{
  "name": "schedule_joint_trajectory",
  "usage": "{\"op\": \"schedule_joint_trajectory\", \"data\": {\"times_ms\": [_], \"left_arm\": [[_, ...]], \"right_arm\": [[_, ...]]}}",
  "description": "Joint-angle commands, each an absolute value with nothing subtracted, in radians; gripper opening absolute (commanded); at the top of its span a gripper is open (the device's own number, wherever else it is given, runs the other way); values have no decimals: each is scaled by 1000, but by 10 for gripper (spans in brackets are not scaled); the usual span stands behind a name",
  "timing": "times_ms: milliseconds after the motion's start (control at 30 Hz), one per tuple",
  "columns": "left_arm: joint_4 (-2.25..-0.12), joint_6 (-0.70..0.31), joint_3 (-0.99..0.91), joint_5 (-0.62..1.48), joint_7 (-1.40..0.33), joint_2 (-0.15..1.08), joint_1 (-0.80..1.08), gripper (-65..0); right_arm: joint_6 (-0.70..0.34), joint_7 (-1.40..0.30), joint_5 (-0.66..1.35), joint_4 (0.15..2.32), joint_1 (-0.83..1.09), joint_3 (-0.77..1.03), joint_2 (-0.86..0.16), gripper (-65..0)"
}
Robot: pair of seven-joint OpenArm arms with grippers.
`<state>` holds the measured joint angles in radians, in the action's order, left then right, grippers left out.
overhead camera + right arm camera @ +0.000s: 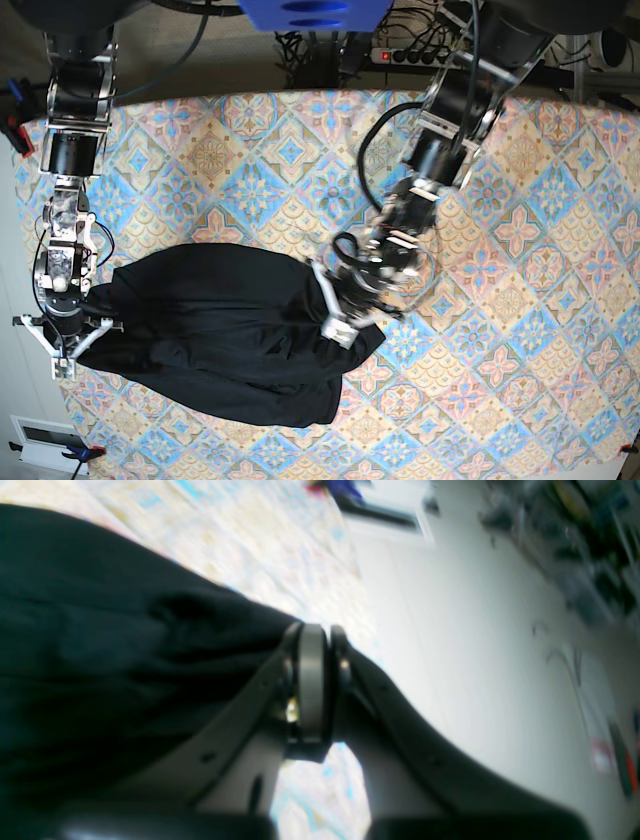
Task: Layout the t-shirt on the table in an organized manner, then fold the t-shirt properly
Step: 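Grasp the opposite side of the shirt with the left gripper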
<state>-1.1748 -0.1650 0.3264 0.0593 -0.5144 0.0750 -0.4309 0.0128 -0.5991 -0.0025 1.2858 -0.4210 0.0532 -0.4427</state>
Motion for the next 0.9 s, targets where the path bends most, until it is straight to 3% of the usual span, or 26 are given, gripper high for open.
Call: {"op": "schedule_joint_trajectory", "data": {"times_ms": [0, 167, 500, 867], "left_arm": [[-1313, -154, 285, 85, -504, 107, -441, -650], [-1652, -157, 194, 217, -608, 232, -346, -650], [-2038, -162, 53, 288, -717, 357, -77, -650], [-2028, -163, -64, 564, -723, 575, 160, -650]], "right_arm": [[15, -562, -5, 1308, -456, 59, -456, -650], [15, -556, -5, 1316, -456, 59, -456, -650], [15, -559, -7, 1342, -455, 58, -453, -650], [15, -559, -7, 1348, -455, 56, -450, -650]]}}
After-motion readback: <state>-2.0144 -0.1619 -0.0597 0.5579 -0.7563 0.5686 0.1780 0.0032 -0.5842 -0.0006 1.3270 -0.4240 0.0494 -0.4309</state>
